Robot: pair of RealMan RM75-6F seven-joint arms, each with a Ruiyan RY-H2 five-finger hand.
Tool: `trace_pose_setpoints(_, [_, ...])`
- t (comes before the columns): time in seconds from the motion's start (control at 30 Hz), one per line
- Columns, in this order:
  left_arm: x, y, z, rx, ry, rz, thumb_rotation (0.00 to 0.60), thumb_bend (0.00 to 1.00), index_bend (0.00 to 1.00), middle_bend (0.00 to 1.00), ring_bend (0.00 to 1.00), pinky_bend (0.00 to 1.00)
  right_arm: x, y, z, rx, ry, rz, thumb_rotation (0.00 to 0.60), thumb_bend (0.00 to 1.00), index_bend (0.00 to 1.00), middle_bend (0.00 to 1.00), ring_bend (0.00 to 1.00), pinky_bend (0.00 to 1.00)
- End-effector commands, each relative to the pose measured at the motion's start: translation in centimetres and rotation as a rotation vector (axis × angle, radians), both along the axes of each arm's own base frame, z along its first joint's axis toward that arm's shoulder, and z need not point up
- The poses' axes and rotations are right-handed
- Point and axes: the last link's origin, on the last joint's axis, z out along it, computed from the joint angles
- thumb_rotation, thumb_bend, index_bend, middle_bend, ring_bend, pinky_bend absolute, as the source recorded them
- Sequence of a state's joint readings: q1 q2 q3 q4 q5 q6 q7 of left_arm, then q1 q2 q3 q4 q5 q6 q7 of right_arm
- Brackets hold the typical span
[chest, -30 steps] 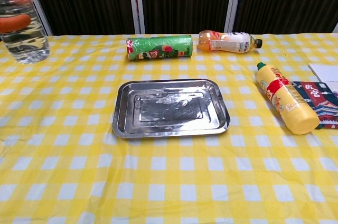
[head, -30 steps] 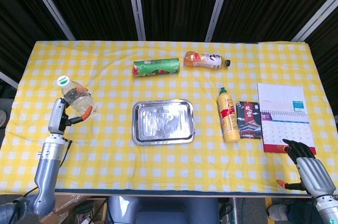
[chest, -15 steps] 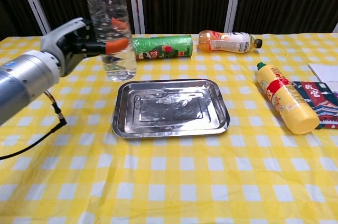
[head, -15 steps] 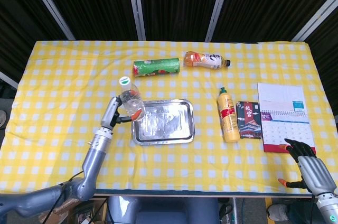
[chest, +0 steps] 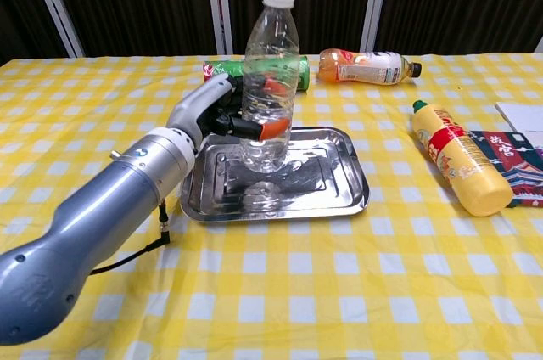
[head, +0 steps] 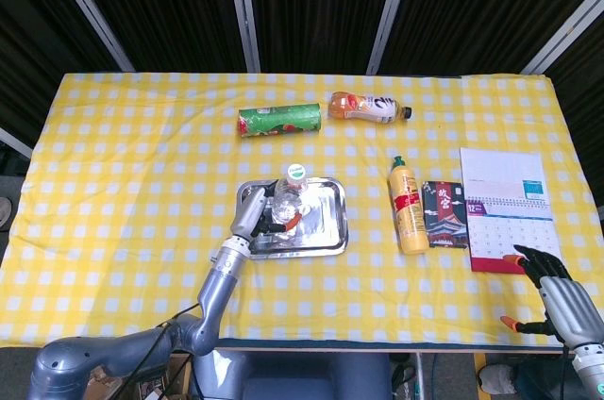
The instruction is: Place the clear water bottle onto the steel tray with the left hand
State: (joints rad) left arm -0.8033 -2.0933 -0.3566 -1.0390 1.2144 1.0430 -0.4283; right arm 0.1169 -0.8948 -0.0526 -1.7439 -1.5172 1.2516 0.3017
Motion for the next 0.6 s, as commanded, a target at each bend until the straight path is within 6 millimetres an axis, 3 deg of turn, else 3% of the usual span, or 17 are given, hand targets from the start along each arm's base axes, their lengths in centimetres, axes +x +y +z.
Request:
trace_pose_setpoints(0.03, [0.7,-0.7,-2.3,-0.02,0.04,-0.028,0.6,0.53,0.56,0.57,0.32,0.37,-0.1,0.0,0.2,-0.004,-0.004,0.003,0.6,0.16,0.21,0.1,0.06,0.05])
trace_pose_setpoints(0.27, [-0.3,-1.0,-4.2,-0.04,0.026,-0.001,0.6,0.53,0.56,0.56,0.31,0.37,-0.3,0.1,0.7,-0.017,-0.015,0.0,0.6,0.16,0.21,0.1,0.06,0.05])
trace_pose_setpoints(0.5, [-1.0,-0.9,-3.7,0.015,-0.003,-0.005,0.6,0.53,0.56,0.55,0.3,0.36,-0.3,0.2,0.7,-0.014,-0.016,0.003,0.6,0.16,0.21,0.1,0.06,0.05])
trace_pose_setpoints(0.6, [-1.5,-0.8,-3.5,0.03,0.015,-0.018,0.6,0.52,0.52,0.49,0.22,0.32,-0.2,0.3,0.6,-0.009,-0.018,0.005,0.6,0.16,0.21,0.1,0.06,0.05])
